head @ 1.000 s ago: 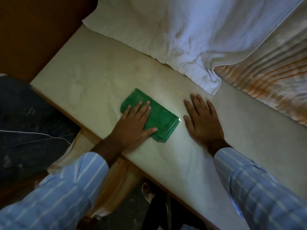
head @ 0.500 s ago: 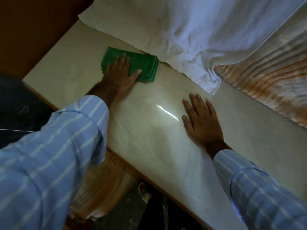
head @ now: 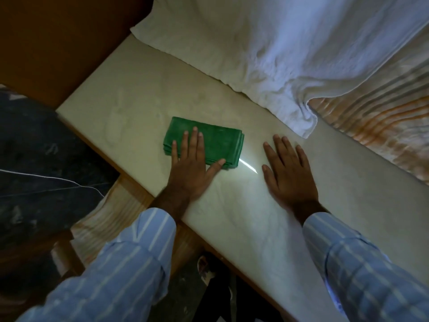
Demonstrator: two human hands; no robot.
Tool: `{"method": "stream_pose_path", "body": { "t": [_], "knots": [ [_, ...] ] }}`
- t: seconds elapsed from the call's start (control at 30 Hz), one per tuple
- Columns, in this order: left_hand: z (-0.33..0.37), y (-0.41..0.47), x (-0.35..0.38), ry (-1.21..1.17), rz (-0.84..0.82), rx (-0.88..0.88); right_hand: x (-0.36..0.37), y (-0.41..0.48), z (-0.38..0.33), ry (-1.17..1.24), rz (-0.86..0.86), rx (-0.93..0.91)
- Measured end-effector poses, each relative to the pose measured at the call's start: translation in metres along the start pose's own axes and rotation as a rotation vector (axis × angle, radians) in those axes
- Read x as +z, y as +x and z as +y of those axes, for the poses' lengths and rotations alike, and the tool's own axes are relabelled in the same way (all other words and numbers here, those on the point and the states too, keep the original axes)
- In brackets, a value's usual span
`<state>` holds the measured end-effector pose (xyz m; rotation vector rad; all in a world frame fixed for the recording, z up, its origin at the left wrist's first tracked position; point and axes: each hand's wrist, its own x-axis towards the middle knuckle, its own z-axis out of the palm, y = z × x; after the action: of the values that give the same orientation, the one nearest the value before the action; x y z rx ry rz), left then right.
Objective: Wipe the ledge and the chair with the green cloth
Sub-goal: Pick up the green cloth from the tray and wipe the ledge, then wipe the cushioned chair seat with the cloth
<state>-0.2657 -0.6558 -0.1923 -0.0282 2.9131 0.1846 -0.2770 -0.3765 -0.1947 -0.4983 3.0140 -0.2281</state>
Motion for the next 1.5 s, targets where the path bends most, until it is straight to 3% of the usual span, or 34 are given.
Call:
{"method": "stream_pose_path", "body": {
  "t": [0.2, 0.33, 0.4, 0.5, 0.6, 0.7, 0.8, 0.93, 1.0, 1.13, 1.3, 1.5],
  "knots": [
    [0.002, 0.010, -0.036, -0.123, -0.084, -0.047, -0.011, -0.001, -0.004, 0.038, -0.056, 0.002],
    [-0.010, 0.011, -0.059, -0.206, 0.122, -0.251, -0.019, 0.015, -0.021, 0.178, -0.051, -0.086],
    [-0.016, 0.010, -0.063, -0.259, 0.130, -0.389, -0.023, 0.029, -0.042, 0.290, -0.030, -0.131],
    [-0.022, 0.014, -0.062, -0.292, 0.088, -0.454, -0.027, 0.052, -0.076, 0.467, -0.044, 0.066],
    [-0.028, 0.019, -0.059, -0.421, 0.059, -0.477, -0.028, 0.078, -0.088, 0.518, -0.190, 0.211],
    [-0.037, 0.011, -0.055, -0.619, 0.021, -0.530, -0.034, 0.096, -0.094, 0.502, -0.294, 0.205],
    [-0.045, -0.017, -0.046, -0.911, 0.091, -0.592, -0.039, 0.094, -0.109, 0.540, -0.312, 0.137],
    [-0.062, -0.069, -0.027, -1.517, 0.262, -0.717, -0.031, 0.068, -0.153, 1.008, -0.368, 0.223],
    [-0.074, -0.101, -0.016, -1.701, 0.346, -0.770, -0.021, 0.055, -0.178, 1.199, -0.396, 0.253],
    [-0.110, -0.180, 0.015, -1.861, 0.504, -0.881, 0.008, 0.026, -0.235, 1.154, -0.454, 0.131],
    [-0.145, -0.267, 0.061, -1.969, 0.582, -1.024, 0.044, -0.017, -0.299, 1.081, -0.608, 0.046],
    [-0.176, -0.315, 0.131, -2.003, 0.609, -1.267, 0.121, -0.045, -0.336, 1.057, -0.850, 0.203]
  ]
}}
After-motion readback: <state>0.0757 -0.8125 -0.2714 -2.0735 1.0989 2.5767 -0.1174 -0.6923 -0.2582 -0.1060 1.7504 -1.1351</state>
